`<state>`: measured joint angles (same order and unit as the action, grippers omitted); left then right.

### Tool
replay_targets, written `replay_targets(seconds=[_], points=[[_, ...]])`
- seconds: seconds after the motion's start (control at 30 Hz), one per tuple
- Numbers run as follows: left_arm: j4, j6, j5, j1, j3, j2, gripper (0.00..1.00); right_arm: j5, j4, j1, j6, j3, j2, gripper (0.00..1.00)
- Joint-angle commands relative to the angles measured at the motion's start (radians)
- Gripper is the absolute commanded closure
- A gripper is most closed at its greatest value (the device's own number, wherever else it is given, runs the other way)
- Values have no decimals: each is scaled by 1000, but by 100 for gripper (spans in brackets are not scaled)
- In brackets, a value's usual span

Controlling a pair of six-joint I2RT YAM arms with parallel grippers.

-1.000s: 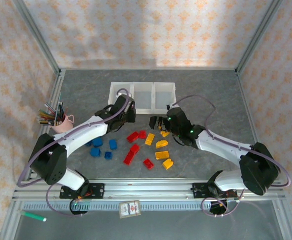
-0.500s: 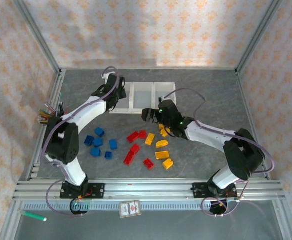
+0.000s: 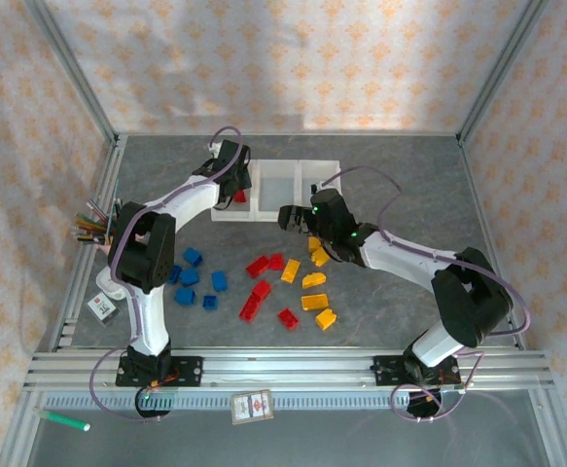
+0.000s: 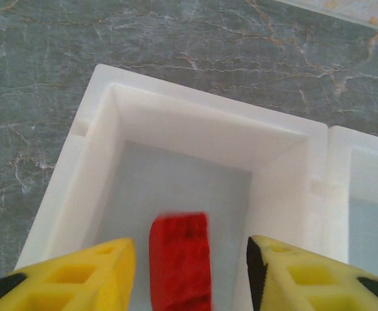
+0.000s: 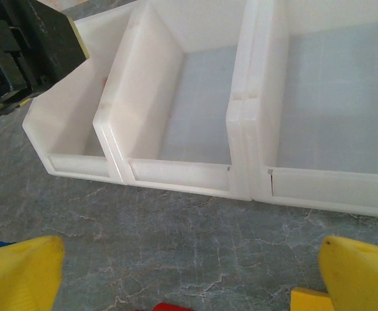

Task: Sort the legos into containers by color
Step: Place the lego in the container, then pick up the lego from the center of the table.

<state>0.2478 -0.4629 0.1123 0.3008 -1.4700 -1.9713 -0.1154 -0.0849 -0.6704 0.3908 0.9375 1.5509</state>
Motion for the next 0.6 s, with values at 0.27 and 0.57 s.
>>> replay_targets(seconds=[0.27, 0.57], points=[[78, 45, -79, 64, 228, 324, 41, -59, 147, 9, -26, -43, -156, 0], [204, 31, -64, 240, 423, 454, 34, -138, 139, -20, 58, -183, -254, 0]])
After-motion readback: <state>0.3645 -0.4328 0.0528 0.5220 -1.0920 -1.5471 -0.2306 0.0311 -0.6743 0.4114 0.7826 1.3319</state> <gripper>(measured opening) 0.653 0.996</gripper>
